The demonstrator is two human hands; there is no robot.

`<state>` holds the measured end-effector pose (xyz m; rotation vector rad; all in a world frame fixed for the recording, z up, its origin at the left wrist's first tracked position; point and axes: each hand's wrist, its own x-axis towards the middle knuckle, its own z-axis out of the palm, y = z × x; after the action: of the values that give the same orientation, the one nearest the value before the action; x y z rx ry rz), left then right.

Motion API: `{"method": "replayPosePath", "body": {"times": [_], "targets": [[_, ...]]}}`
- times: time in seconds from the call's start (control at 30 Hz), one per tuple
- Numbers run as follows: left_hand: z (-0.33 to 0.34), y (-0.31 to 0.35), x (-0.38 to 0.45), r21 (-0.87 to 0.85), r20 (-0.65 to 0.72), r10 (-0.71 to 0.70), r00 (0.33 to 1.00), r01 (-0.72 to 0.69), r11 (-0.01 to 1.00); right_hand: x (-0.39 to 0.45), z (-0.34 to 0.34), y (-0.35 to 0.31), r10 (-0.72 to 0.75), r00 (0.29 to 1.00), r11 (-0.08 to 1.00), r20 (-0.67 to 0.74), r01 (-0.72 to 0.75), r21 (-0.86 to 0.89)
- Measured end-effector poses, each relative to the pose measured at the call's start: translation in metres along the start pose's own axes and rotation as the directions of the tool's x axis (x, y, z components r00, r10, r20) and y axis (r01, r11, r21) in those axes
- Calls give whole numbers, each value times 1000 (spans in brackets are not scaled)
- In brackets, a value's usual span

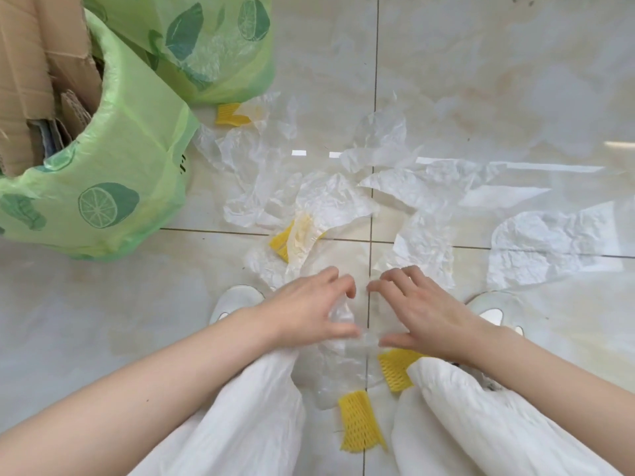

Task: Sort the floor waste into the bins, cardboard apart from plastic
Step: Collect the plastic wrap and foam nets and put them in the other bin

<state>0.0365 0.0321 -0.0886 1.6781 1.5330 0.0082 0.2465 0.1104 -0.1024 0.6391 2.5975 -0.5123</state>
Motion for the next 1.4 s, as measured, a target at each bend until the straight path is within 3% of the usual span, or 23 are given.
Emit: {"method": "replayPosePath", "body": {"times": [0.13,0.27,0.4,0.5,0.6,0.77,0.9,1.0,1.13,1.27,1.4], "targets": [[29,-8,5,454,253,110,961,-218,864,-6,27,10,39,997,976,62,-25,-215],[38,-23,17,585,282,176,943,-314,748,1,30,18,34,993,972,111,-8,-234],[21,-25,35,524,157,122,980,-187,831,15,19,20,78,991,979,109,-56,-194],[5,-27,46,422,29,67,997,-73,904,22,14,23,96,995,985,19,-92,-148],[-5,-28,53,425,-73,40,997,-6,905,27,12,28,111,992,991,-64,-115,-73],[5,-40,49,368,-138,82,987,-26,929,26,15,34,100,946,993,-307,-76,91],[7,-43,39,231,-209,79,975,-29,972,20,5,29,172,901,976,-399,-100,195],[0,-39,29,123,-270,101,958,-69,990,15,-3,22,210,893,964,-398,-123,234],[-10,-31,14,70,-339,207,918,-195,978,10,10,7,177,949,983,-260,-159,89],[-11,-30,-4,40,-287,303,909,-305,952,11,32,-12,236,970,969,-55,-239,-61],[-5,-29,-23,197,-88,212,973,-191,962,18,38,-21,269,941,955,-205,-288,-66]]}}
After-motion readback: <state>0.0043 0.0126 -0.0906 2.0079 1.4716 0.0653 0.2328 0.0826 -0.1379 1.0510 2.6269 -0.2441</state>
